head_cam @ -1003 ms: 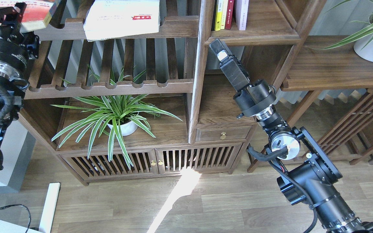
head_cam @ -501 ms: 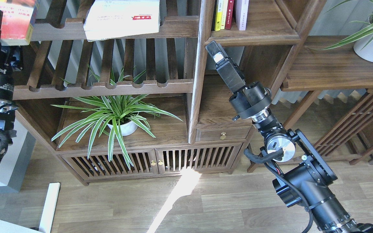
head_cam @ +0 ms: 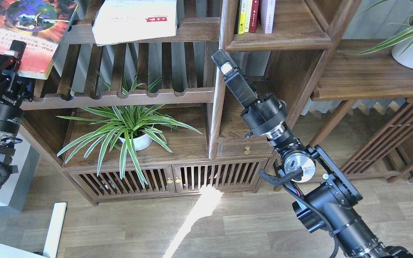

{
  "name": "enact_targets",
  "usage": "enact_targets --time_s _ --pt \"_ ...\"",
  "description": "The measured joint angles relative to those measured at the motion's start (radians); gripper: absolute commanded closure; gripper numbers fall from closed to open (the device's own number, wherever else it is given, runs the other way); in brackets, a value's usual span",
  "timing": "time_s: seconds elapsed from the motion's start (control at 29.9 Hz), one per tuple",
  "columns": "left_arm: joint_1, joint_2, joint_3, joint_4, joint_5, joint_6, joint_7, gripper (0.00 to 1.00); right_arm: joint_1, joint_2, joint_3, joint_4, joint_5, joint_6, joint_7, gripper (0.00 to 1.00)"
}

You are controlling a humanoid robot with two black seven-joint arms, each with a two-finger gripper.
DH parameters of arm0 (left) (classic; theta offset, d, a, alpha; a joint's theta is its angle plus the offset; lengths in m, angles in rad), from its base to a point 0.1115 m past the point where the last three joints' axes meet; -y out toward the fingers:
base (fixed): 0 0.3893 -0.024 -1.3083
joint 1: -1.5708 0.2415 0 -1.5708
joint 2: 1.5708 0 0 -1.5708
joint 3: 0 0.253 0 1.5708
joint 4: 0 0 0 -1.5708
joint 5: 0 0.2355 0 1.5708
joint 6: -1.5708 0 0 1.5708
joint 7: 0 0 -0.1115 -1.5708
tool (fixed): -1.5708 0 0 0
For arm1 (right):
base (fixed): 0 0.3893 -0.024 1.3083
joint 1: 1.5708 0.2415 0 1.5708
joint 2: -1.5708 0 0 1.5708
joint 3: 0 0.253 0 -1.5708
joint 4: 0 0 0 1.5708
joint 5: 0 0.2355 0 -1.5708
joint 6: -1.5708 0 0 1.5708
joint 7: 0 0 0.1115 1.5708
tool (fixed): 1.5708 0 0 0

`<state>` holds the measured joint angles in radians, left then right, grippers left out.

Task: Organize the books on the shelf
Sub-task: 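Grip the red book's edge and pull it out with the left gripper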

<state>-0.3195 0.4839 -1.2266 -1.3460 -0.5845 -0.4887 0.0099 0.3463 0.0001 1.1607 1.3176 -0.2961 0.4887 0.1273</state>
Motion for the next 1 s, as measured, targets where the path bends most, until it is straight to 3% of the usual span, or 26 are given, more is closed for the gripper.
enact_targets --time_s 0.5,1.0 --pt "0.0 0.017 0.003 -0.043 0.006 0.0 -0.01 1.0 -0.005 0.0 -0.064 -0.007 0.0 0.0 0.0 0.0" --pt "0.114 0.09 -0.033 -0.273 0.014 0.0 -0.016 1.0 -0.006 0.0 -0.093 -0.021 0.0 0.0 0.0 0.0"
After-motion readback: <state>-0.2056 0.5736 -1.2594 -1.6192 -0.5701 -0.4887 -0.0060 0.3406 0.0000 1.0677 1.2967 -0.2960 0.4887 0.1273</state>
